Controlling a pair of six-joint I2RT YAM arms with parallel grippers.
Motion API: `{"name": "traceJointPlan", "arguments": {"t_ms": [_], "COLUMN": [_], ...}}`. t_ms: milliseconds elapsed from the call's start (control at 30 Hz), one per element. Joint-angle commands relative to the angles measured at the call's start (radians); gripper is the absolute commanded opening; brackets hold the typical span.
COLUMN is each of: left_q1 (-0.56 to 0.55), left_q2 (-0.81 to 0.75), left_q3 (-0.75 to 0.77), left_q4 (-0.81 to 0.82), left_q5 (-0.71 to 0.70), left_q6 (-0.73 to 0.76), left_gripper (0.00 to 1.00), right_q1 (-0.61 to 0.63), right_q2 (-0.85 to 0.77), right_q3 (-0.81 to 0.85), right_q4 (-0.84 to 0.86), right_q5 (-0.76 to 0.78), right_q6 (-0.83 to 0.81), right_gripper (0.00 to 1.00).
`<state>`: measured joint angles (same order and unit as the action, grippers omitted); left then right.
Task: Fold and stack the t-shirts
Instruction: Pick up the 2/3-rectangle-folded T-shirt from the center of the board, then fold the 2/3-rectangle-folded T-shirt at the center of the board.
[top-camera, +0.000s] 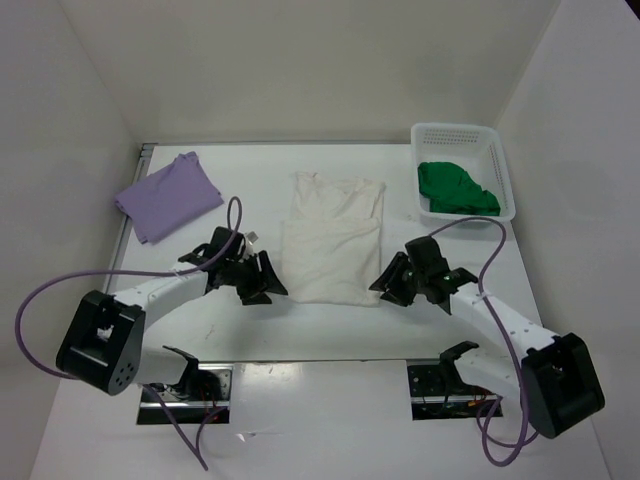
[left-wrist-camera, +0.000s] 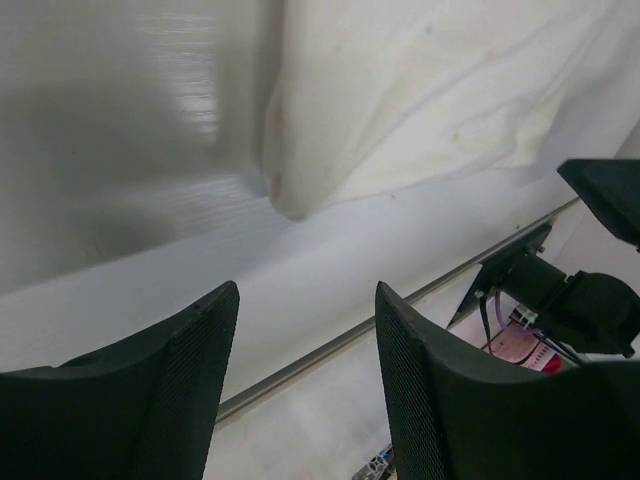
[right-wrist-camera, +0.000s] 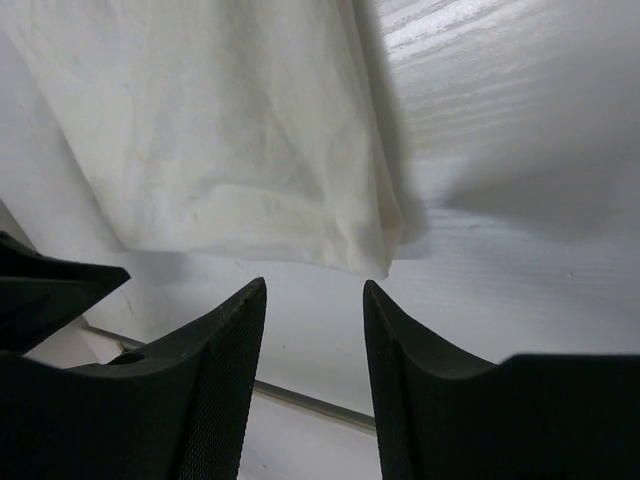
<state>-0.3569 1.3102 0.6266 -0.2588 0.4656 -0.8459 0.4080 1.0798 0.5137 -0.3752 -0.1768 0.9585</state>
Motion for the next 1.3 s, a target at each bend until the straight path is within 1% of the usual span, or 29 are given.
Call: {"name": "traceJointPlan", "arguments": {"t_ms": [0, 67, 100, 167, 267, 333, 467, 533, 633, 667, 700, 733, 800, 833, 867, 900, 933, 1033, 1067, 1100, 1133, 1167, 1200, 1233, 1267], "left_q1": [-0.004, -0.004, -0.004, -0.004, -0.004, -0.004, -0.013, -0.025, -0.05, -0.06, -0.06, -0.06, -0.06, -0.06, -0.06, -0.06, -0.06, -0.06, -0.06, -0.069, -0.079, -0.079, -0.079, -0.079, -0.079], "left_q2": [0.035, 0.066, 0.076, 0.121, 0.178, 0.187, 0.224, 0.233, 0.267, 0.282, 0.293, 0.293, 0.284, 0.284, 0.284, 0.284, 0.275, 0.187, 0.103, 0.054, 0.0, -0.094, -0.136, -0.155, -0.155], "left_q3": [0.019, 0.019, 0.019, 0.008, 0.018, 0.018, 0.018, 0.027, 0.036, 0.036, 0.036, 0.036, 0.027, 0.027, 0.027, 0.027, 0.038, 0.025, 0.009, 0.008, 0.008, 0.008, 0.031, 0.063, 0.093], "left_q4": [0.043, 0.053, 0.068, 0.11, 0.134, 0.135, 0.145, 0.154, 0.164, 0.164, 0.164, 0.164, 0.164, 0.15, 0.15, 0.13, 0.083, -0.04, -0.077, -0.124, -0.16, -0.19, -0.27, -0.327, -0.364], "left_q5": [-0.013, -0.027, -0.027, -0.027, -0.015, -0.015, -0.015, -0.024, -0.024, -0.013, -0.013, -0.013, -0.027, -0.027, -0.027, -0.027, -0.027, -0.015, -0.004, 0.016, 0.062, 0.083, 0.084, 0.084, 0.074], "left_q6": [-0.022, -0.013, -0.013, -0.013, -0.013, -0.013, -0.013, -0.013, -0.013, -0.013, -0.013, -0.004, 0.007, 0.024, 0.033, 0.047, 0.062, 0.117, 0.117, 0.108, 0.09, 0.068, 0.056, 0.065, 0.083], "left_gripper": [0.65, 0.66, 0.66, 0.67, 0.67, 0.63, 0.61, 0.57, 0.51, 0.47, 0.42, 0.33, 0.25, 0.21, 0.14, 0.11, 0.08, 0.01, 0.0, 0.0, 0.0, 0.0, 0.0, 0.0, 0.0], "right_q1": [0.008, 0.008, 0.008, 0.008, 0.008, 0.008, 0.008, 0.008, 0.008, 0.008, 0.008, 0.008, 0.008, 0.008, 0.008, 0.008, 0.02, 0.196, 0.245, 0.323, 0.36, 0.392, 0.406, 0.407, 0.407], "right_q2": [-0.087, -0.136, -0.136, -0.113, -0.092, -0.064, 0.032, 0.11, 0.141, 0.141, 0.141, 0.141, 0.141, 0.16, 0.169, 0.178, 0.178, 0.097, 0.003, -0.061, -0.136, -0.217, -0.368, -0.426, -0.466], "right_q3": [-0.046, -0.12, -0.145, -0.193, -0.204, -0.204, -0.175, -0.147, -0.122, -0.112, -0.101, -0.101, -0.101, -0.101, -0.11, -0.122, -0.122, -0.161, -0.181, -0.181, -0.181, -0.181, -0.181, -0.16, -0.121], "right_q4": [-0.059, -0.027, -0.001, 0.041, 0.09, 0.12, 0.196, 0.211, 0.222, 0.222, 0.222, 0.222, 0.222, 0.222, 0.231, 0.231, 0.231, 0.15, 0.116, 0.075, -0.026, -0.081, -0.141, -0.244, -0.287], "right_q5": [0.045, 0.028, -0.008, -0.035, -0.035, -0.035, -0.035, -0.026, 0.019, 0.028, 0.037, 0.037, 0.051, 0.051, 0.051, 0.028, 0.028, 0.04, 0.04, 0.04, 0.027, 0.026, 0.026, 0.026, 0.039], "right_q6": [0.057, 0.08, 0.097, 0.106, 0.106, 0.106, 0.088, 0.075, 0.066, 0.066, 0.066, 0.066, 0.066, 0.066, 0.066, 0.066, 0.066, 0.178, 0.218, 0.296, 0.336, 0.373, 0.409, 0.41, 0.41], "right_gripper": [0.5, 0.51, 0.51, 0.51, 0.51, 0.51, 0.51, 0.5, 0.41, 0.37, 0.3, 0.28, 0.22, 0.14, 0.11, 0.07, 0.0, 0.0, 0.0, 0.0, 0.0, 0.0, 0.0, 0.0, 0.0]}}
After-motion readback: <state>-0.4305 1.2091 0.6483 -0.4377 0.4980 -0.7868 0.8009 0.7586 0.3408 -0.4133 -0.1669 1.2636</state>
